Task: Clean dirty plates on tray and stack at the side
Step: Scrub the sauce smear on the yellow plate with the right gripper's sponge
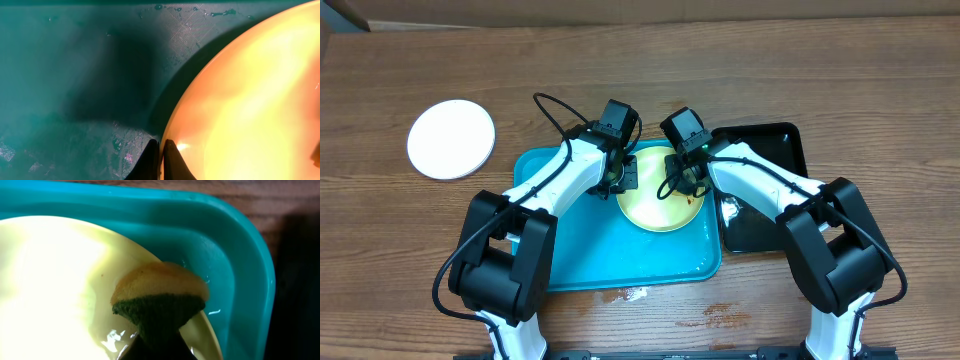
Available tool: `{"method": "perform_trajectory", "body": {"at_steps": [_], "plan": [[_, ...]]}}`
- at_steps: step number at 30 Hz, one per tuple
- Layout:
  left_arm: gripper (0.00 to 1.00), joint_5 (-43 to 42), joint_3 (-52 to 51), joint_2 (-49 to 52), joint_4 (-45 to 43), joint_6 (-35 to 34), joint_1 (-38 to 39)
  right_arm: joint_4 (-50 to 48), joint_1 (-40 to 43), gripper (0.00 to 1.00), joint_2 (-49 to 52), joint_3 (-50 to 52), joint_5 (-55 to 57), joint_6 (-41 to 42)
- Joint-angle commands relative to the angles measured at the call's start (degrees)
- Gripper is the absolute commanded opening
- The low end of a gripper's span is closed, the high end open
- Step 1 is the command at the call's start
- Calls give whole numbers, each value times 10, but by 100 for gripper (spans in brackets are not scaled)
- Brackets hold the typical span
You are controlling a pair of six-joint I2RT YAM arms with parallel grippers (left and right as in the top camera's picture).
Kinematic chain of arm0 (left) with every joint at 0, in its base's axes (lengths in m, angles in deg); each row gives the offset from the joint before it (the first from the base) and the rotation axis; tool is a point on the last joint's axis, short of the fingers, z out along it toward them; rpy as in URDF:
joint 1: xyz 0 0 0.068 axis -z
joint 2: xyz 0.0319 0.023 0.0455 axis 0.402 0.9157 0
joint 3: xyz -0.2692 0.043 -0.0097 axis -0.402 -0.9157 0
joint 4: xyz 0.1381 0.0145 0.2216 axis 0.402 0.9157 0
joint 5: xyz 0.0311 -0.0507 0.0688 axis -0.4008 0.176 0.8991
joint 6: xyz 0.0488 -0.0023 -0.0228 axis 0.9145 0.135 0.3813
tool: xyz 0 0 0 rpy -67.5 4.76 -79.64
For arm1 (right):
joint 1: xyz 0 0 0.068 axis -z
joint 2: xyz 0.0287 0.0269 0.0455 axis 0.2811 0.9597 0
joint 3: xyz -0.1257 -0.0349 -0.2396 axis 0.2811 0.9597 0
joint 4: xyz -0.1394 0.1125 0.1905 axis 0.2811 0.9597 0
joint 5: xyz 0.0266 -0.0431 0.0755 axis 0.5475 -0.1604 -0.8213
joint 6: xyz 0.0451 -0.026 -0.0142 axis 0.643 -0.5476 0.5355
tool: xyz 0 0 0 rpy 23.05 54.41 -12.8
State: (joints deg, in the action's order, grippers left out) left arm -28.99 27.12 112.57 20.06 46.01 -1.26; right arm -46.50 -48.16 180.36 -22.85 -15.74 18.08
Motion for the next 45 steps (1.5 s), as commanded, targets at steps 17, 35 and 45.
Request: {"method": "perform_trajectory", "body": {"at_steps": [17, 35, 45], "plan": [[4, 29, -3, 8, 3, -21, -4, 33, -3, 4, 28, 48, -35, 250], [4, 29, -3, 8, 6, -21, -4, -6, 58, 4, -61, -26, -275, 253], [4, 25, -3, 8, 7, -65, -4, 40, 66, 4, -96, -23, -275, 247]]}}
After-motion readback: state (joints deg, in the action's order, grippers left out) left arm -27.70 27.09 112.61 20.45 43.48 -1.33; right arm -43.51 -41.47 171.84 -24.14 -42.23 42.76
